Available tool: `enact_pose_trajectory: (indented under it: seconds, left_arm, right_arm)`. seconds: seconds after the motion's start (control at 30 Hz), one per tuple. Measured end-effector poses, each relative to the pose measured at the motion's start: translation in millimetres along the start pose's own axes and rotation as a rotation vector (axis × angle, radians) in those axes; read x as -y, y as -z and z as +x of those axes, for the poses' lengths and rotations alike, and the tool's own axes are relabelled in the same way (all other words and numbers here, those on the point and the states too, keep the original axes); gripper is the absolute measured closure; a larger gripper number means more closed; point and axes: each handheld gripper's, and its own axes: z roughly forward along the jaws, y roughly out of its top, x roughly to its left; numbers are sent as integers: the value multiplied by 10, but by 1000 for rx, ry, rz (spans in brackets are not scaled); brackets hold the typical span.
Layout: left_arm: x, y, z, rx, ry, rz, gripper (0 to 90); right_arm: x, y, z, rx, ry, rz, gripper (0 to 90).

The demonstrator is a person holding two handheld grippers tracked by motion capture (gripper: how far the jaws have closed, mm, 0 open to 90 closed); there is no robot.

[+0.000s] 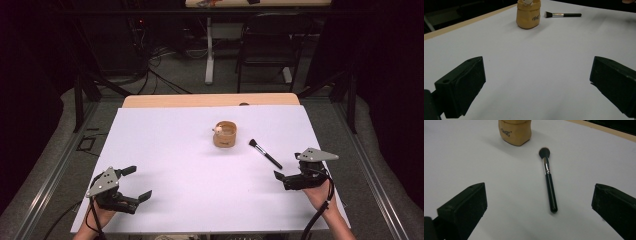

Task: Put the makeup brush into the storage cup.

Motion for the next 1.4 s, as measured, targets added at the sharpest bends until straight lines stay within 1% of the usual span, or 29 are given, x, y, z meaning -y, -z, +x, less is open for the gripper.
enact_pose_trajectory:
  seconds: [0.13, 0.27, 0.37, 0.5, 0.63, 0.83, 0.9, 1.07, 1.1, 1.13, 1.17, 1.2, 1.27, 1.3, 1.33, 1.4]
  left_arm:
    - [-1, -2, -7, -2, -1, 1, 3]
    - [-2, -3, -12, -6, -1, 6, 3]
    - [-7, 7, -13, -11, -6, 2, 3]
    - [-6, 13, -16, -12, -5, 6, 3]
    - [-7, 8, -18, -6, -7, 4, 2]
    - [-8, -2, -20, -1, -3, 10, 2]
    - [-9, -5, -19, 3, -5, 10, 2]
    - [-9, -6, -18, 5, -3, 9, 2]
    - [-11, -5, -14, 10, -7, 9, 2]
    - [-13, -6, -17, 12, -7, 5, 2]
    - [-16, -4, -22, 10, -8, 6, 1]
    - [-15, -5, -18, 24, -8, 2, 1]
    - [-14, -9, -21, 26, -5, 6, 1]
    - [-14, -11, -21, 25, -4, 8, 1]
    - [-16, -11, -25, 12, -4, 11, 0]
    - [-17, -19, -23, 10, -1, 13, 0]
  right_arm:
    - [-23, -27, -23, -1, 0, 11, 0]
    - [-73, -60, -45, -7, 11, 16, 0]
    - [-124, -96, -65, -19, 16, 25, 0]
    - [-205, -148, -85, -6, 16, 47, 0]
    - [-296, -194, -111, -14, 23, 60, 0]
    - [-474, -299, -116, -48, 73, 100, 0]
    - [-548, -331, -112, -42, 92, 113, 0]
    - [-730, -415, -100, -44, 121, 133, 0]
    - [-760, -437, -96, -41, 127, 140, 0]
    - [-785, -463, -95, -54, 128, 154, 0]
    - [-808, -496, -91, -53, 130, 167, 0]
    - [-831, -529, -86, -54, 136, 180, 0]
    - [-876, -608, -69, -62, 146, 206, 0]
    - [-898, -651, -56, -63, 152, 218, 0]
    - [-916, -695, -46, -71, 158, 229, 0]
    - [-945, -785, -19, -68, 175, 260, 0]
